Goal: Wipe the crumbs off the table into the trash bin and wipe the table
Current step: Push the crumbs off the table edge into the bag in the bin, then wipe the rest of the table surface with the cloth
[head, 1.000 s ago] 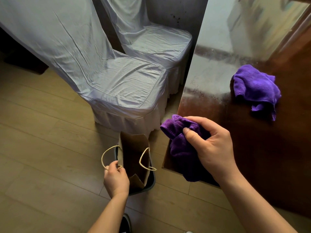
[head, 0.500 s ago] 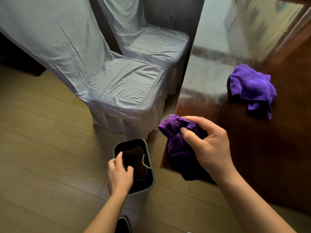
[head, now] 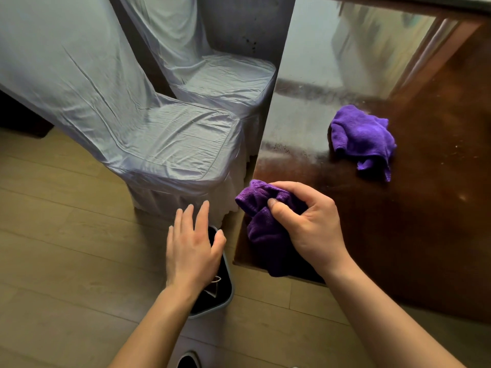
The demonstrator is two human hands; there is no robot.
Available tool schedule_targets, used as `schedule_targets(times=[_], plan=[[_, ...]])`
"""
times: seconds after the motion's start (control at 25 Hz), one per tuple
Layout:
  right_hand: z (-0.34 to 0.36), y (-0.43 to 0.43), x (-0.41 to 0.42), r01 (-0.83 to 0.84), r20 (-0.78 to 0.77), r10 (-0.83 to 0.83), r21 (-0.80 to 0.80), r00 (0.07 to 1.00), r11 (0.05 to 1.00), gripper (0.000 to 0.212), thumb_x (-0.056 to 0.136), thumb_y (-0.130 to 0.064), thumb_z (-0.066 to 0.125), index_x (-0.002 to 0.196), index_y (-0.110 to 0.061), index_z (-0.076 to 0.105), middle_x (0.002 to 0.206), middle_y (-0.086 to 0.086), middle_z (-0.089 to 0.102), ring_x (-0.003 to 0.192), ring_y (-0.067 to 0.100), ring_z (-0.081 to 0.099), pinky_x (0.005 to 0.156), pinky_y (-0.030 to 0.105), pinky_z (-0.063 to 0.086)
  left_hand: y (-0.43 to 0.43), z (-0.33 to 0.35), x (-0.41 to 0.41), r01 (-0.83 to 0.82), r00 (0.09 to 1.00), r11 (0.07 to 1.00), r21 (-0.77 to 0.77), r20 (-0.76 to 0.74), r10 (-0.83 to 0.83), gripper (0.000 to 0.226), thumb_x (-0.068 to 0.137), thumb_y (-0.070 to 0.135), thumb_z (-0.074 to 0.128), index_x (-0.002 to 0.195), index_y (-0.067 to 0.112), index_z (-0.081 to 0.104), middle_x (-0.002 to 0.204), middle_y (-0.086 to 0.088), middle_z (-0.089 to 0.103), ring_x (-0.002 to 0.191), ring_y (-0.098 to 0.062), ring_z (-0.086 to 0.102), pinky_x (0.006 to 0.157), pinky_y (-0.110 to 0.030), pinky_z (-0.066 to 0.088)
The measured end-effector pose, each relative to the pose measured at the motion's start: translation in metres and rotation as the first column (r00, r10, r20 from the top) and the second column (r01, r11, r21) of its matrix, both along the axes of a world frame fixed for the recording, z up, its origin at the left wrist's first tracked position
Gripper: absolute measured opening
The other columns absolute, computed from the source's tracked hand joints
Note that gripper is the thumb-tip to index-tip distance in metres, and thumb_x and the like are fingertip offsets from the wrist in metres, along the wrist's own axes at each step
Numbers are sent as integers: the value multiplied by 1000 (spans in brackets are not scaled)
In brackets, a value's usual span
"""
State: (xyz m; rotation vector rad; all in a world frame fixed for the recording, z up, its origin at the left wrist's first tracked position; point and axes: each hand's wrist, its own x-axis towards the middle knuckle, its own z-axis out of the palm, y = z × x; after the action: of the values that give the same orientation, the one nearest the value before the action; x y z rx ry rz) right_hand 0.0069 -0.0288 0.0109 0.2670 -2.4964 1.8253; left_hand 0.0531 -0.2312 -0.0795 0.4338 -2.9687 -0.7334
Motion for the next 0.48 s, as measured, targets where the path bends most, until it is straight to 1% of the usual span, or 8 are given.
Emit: schedule_targets(times=[0.12, 0.16, 0.24, 0.32, 0.4, 0.48], plan=[[12, 24, 2, 53, -59, -52, 29, 997, 998, 22, 84, -25, 73, 106, -30, 75, 97, -14, 76, 92, 8, 72, 82, 28, 58, 26, 48, -15, 131, 975, 986, 104, -195, -108, 59, 85, 37, 48, 140, 18, 40, 147, -14, 39, 141, -31, 27, 112, -47, 30], [17, 35, 4, 85, -73, -82, 41, 994, 996, 21, 84, -26, 73, 105, -31, 74, 96, -15, 76, 91, 7, 72, 81, 26, 57, 38, 63, -20, 185, 957, 977, 108, -247, -154, 56, 85, 36, 49, 138, 16, 44, 145, -14, 41, 139, -30, 30, 112, -46, 31], [28, 64, 9, 164, -81, -160, 45, 984, 985, 19, 84, -30, 70, 102, -34, 73, 93, -16, 76, 86, 5, 71, 76, 23, 56, 67, 88, -31, 297, 913, 953, 67, -312, -263, 52, 85, 34, 50, 133, 15, 50, 142, -14, 44, 139, -30, 32, 113, -44, 31], [36, 100, 15, 249, -48, -246, 50, 968, 967, 13, 86, -33, 65, 96, -35, 72, 90, -13, 74, 80, 3, 69, 73, 28, 56, 97, 101, -38, 389, 874, 921, -2, -317, -369, 49, 85, 33, 52, 130, 14, 53, 139, -15, 47, 138, -32, 34, 113, -46, 31], [39, 144, 21, 331, -4, -333, 101, 943, 938, 11, 90, -35, 61, 96, -31, 70, 88, -9, 73, 80, 7, 68, 76, 39, 56, 130, 106, -46, 469, 840, 882, -54, -282, -464, 49, 85, 33, 54, 131, 15, 54, 138, -16, 49, 138, -33, 34, 111, -51, 31], [37, 186, 25, 392, 53, -405, 162, 913, 906, 9, 95, -33, 60, 96, -30, 69, 88, -8, 73, 82, 11, 68, 79, 47, 57, 160, 106, -56, 534, 806, 839, -107, -234, -543, 50, 86, 34, 53, 132, 16, 53, 138, -15, 49, 137, -33, 35, 112, -51, 29]])
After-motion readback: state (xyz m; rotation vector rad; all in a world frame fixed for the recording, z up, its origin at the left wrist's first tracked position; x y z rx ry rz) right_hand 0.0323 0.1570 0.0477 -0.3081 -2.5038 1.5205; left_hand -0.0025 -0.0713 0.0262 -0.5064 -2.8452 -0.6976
